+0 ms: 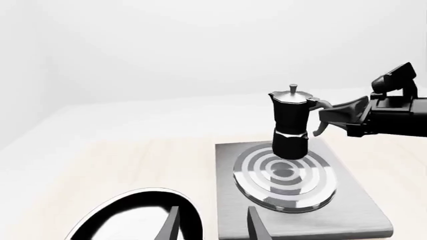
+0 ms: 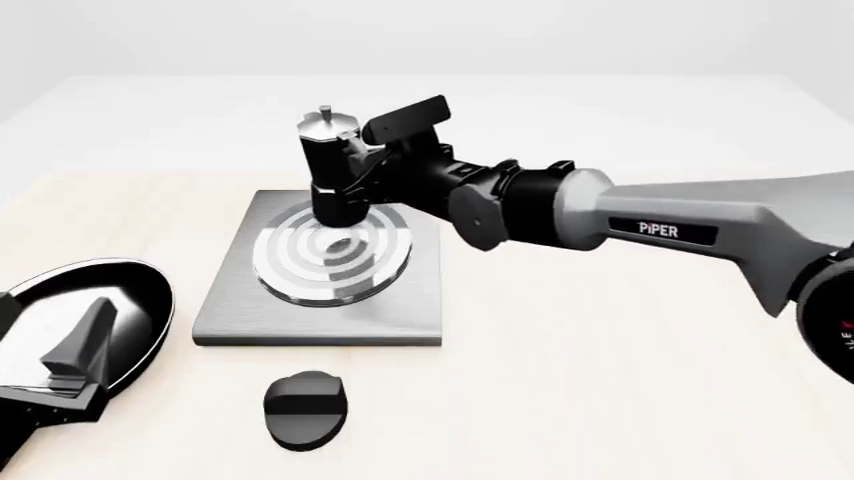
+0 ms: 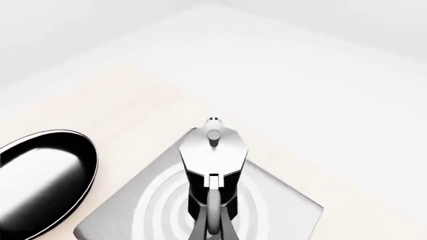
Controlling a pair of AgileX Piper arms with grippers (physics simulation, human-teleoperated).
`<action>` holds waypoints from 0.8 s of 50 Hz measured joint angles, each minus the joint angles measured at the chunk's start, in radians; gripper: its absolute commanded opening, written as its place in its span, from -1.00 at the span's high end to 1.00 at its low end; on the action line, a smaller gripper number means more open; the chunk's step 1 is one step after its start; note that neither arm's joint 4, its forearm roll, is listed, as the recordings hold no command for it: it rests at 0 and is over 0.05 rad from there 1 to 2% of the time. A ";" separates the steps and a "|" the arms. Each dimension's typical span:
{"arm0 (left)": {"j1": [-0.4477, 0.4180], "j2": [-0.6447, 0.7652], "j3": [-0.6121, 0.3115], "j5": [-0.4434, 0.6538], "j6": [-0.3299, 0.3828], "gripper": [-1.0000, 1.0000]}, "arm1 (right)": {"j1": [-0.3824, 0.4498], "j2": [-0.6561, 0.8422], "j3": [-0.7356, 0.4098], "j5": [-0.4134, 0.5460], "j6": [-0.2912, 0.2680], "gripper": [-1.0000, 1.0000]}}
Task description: Turn on the stove and put the moka pot on it.
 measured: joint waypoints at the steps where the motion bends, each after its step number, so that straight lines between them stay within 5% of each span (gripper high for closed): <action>1: -0.001 0.004 0.000 -0.004 0.000 -1.00 | 0.000 0.006 -0.003 -0.001 0.000 1.00; 32: -0.011 0.067 0.000 -0.055 -0.005 -1.00 | 0.016 0.064 0.034 -0.064 0.022 1.00; 33: -0.011 0.066 0.000 -0.054 -0.005 -1.00 | 0.016 0.064 0.036 -0.064 0.022 -1.00; 40: -0.011 0.060 0.000 -0.050 -0.006 -1.00 | 0.017 0.058 0.050 -0.059 0.030 -1.00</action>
